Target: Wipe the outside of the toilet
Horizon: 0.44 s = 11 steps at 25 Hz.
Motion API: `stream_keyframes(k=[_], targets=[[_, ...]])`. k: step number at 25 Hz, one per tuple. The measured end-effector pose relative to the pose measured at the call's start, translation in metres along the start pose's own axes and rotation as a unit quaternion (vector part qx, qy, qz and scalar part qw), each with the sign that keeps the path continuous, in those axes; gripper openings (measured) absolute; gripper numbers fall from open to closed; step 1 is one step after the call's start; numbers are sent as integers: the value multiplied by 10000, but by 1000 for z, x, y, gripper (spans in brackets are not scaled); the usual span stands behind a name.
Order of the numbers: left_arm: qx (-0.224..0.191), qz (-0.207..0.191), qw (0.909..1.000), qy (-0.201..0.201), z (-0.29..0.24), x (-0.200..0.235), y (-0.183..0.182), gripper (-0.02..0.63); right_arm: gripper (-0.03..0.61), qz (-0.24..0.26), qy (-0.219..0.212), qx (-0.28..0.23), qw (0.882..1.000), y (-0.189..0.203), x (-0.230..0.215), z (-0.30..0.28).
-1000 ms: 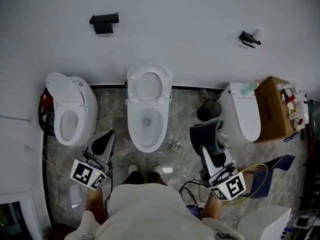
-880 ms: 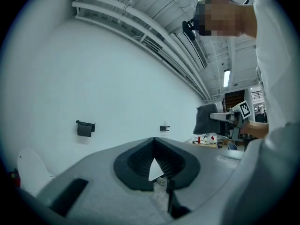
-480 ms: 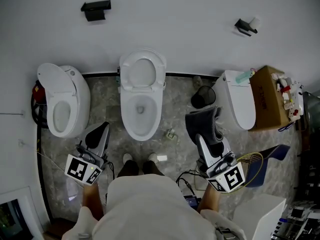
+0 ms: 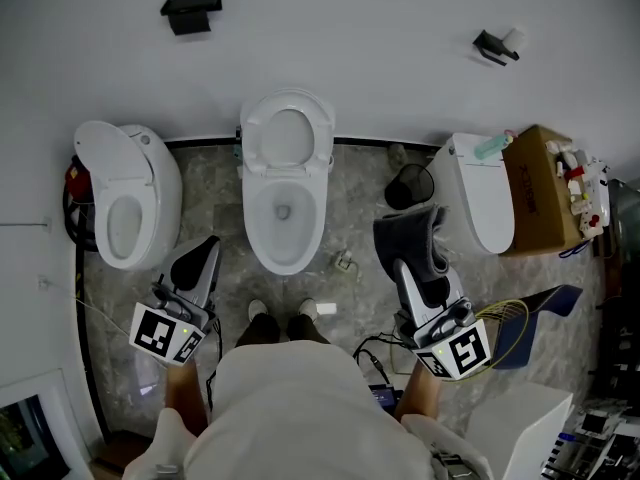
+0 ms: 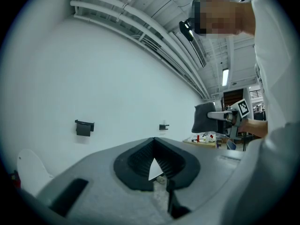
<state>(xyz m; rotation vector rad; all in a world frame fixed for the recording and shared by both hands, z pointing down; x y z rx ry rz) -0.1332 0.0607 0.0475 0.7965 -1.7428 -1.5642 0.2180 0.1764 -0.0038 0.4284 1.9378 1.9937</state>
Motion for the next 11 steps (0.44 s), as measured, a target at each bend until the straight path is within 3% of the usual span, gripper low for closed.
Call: stream_keyframes(k=[11], targets=[[17,2,10000,-74,0,4,3,-2,52,-16,-18,65,10000,5,-2,-6]])
Point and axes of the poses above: the fingertips, and each gripper's own axes: z backward along the fingers, x to its left, y out of its underside, the point moved 9 cm from there along z, backward along the fingers, and after that the axes turned 2 degrees about x, right-handed, at the moved point
